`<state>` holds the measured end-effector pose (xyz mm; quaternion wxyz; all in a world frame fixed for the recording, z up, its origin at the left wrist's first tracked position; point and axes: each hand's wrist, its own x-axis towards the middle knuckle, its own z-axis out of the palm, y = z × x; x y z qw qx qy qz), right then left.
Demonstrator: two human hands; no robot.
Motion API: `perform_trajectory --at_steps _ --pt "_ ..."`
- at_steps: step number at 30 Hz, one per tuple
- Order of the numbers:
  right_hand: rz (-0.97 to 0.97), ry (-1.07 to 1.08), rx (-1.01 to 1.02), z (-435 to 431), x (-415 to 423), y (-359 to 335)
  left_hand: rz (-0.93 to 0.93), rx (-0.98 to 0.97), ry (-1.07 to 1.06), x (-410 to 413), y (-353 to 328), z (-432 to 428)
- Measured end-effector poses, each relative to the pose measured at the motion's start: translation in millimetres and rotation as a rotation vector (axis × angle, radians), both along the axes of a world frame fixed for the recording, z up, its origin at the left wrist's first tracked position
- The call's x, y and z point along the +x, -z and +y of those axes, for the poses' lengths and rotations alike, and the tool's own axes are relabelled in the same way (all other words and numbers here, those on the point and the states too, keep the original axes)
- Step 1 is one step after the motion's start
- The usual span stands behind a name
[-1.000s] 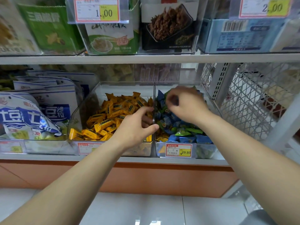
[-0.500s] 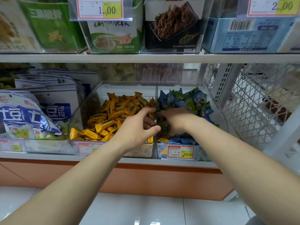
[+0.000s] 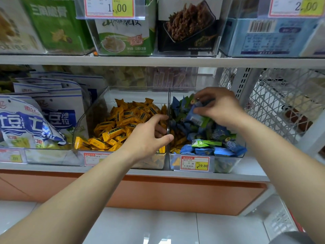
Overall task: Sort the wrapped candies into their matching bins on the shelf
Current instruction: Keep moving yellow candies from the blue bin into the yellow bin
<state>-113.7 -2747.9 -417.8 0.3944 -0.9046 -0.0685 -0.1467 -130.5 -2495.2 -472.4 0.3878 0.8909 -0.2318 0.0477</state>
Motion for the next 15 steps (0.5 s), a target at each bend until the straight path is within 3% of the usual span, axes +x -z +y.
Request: perform_trajectory --at_steps 5,10,15 --pt "0.04 0.131 -0.183 -26.0 -7.9 -4.5 0.011 0.001 0.006 -0.5 -0.4 -0.3" --pt "0.234 0.124 -0.688 -23.2 -15.9 -0.2 0.018 -0.004 -0.001 -0.8 -1.1 -1.3" --pt "0.114 0.214 -0.9 -10.7 -20.6 -12.4 0.021 0.0 -0.004 -1.7 -1.7 -2.8"
